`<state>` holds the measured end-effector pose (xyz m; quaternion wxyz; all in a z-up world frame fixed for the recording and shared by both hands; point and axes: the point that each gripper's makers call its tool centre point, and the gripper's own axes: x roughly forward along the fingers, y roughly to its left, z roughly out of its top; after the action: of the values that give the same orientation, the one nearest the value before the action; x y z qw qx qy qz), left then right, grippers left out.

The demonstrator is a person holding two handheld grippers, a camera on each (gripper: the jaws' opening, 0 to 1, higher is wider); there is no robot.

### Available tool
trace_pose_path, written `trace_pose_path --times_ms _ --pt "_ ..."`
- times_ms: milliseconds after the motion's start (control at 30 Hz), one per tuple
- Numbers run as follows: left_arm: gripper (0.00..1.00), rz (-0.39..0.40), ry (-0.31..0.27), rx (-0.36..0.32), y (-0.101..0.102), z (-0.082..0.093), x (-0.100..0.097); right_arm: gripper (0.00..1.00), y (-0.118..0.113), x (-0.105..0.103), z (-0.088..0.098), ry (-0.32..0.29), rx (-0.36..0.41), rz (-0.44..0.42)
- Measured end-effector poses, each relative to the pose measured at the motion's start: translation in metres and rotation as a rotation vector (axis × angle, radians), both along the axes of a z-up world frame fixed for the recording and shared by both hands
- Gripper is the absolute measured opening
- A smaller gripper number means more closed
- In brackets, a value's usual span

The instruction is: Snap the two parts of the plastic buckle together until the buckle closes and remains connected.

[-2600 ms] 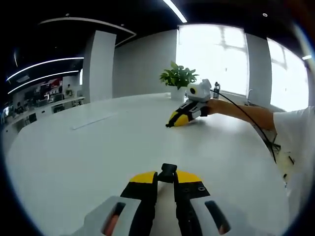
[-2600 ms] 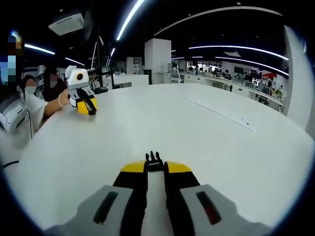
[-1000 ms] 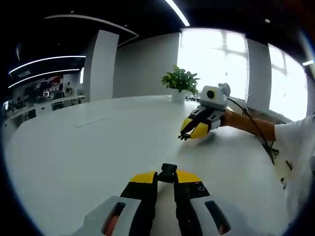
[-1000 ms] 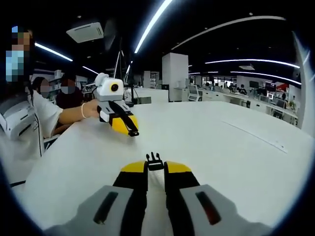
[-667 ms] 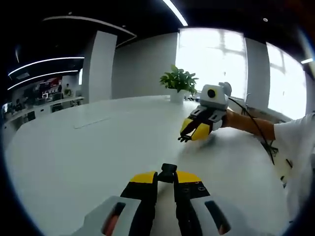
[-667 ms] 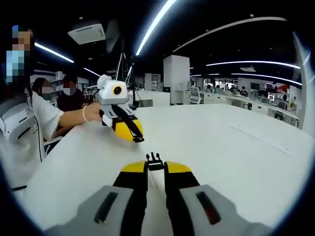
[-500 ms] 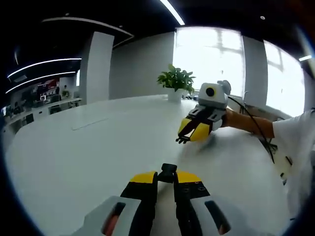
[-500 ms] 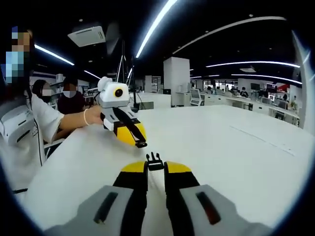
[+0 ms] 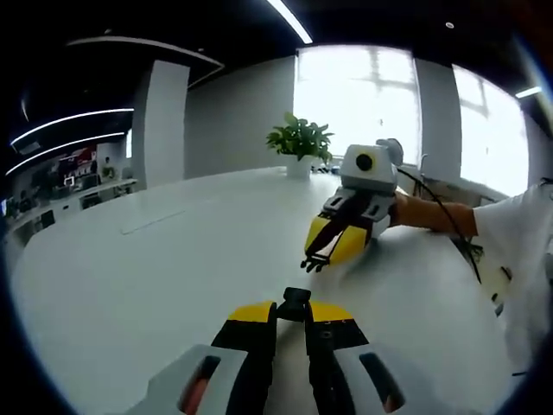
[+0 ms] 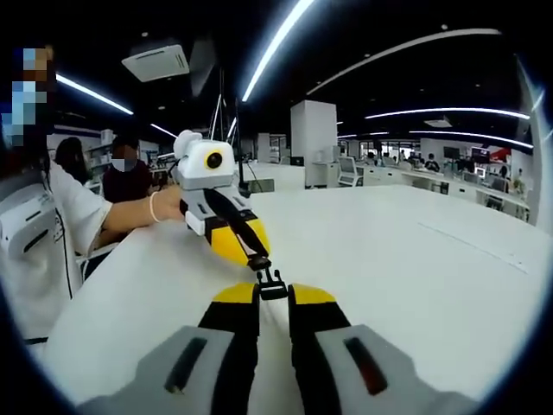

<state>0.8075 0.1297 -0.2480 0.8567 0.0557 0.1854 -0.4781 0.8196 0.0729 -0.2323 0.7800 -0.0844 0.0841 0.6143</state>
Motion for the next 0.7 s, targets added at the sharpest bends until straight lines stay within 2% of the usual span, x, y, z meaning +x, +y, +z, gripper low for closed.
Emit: trace_pose_path --times_ms 400,700 --pt "0.12 -0.030 -0.014 0.008 -0.001 0.004 -0.006 0.13 0.004 -0.006 0.002 -0.003 -0.007 -0.002" --pt "0.12 -0.060 0.014 -0.013 -0.003 0.003 -0.012 0.13 0.008 -0.014 -0.006 -0.007 -0.047 0.020"
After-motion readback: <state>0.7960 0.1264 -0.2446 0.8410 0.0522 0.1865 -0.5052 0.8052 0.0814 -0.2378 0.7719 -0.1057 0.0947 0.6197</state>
